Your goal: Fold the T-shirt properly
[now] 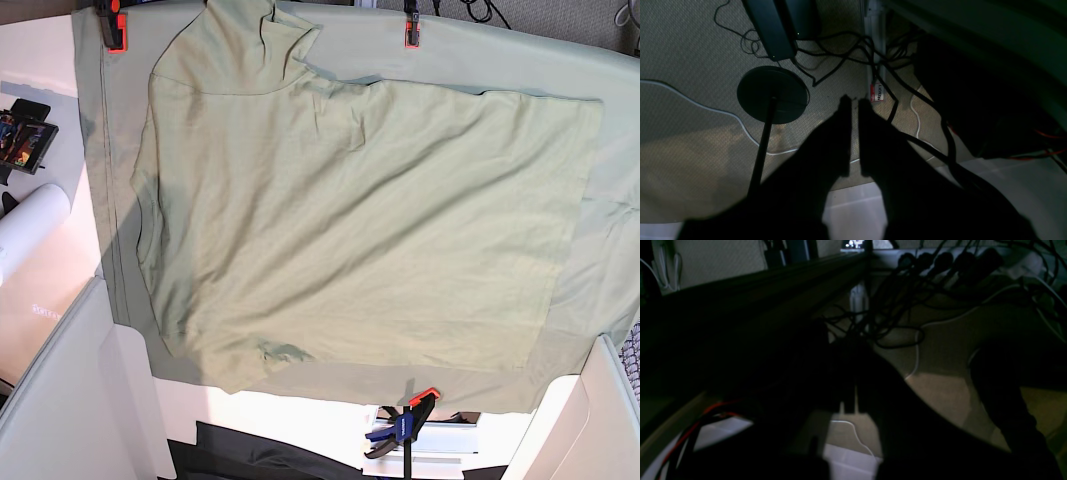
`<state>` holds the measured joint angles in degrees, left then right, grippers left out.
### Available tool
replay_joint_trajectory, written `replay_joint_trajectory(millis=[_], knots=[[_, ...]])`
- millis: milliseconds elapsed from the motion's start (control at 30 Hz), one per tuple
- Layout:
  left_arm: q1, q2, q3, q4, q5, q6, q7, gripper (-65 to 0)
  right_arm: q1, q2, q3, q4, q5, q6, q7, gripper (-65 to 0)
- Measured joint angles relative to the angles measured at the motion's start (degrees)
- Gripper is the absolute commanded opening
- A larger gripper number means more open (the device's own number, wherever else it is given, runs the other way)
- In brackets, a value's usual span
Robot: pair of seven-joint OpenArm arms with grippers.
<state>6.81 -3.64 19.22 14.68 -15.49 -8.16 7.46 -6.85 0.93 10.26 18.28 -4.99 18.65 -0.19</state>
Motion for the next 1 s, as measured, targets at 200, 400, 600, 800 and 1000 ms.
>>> replay_joint_trajectory(millis=[200,400,600,800,1000], knots=[[0.0,0.0,0.0,0.1,1.4,0.0,-0.9,-61.5,0.0,0.0,0.0,0.0,0.0,0.0,0.0,-65.0],[0.0,0.0,0.1,0.1,3.0,0.0,-0.9,-61.5,0.0,0.0,0.0,0.1,-0.2,0.0,0.2,-39.1],[0.0,0.0,0.1,0.1,2.9,0.0,-1.6,-61.5,0.0,0.0,0.0,0.1,-0.2,0.0,0.2,-38.5],[2.0,-3.6,0.1,0.3,0.5,-19.6,-11.2,-61.6,-3.3,1.0,0.0,2.3,-0.2,3.5,-0.1,-38.5],[7.3,-9.2,-4.7,2.7,-3.7,-30.6,-21.1,-61.6,-13.2,4.5,0.0,14.5,1.6,4.7,-0.6,-38.5]])
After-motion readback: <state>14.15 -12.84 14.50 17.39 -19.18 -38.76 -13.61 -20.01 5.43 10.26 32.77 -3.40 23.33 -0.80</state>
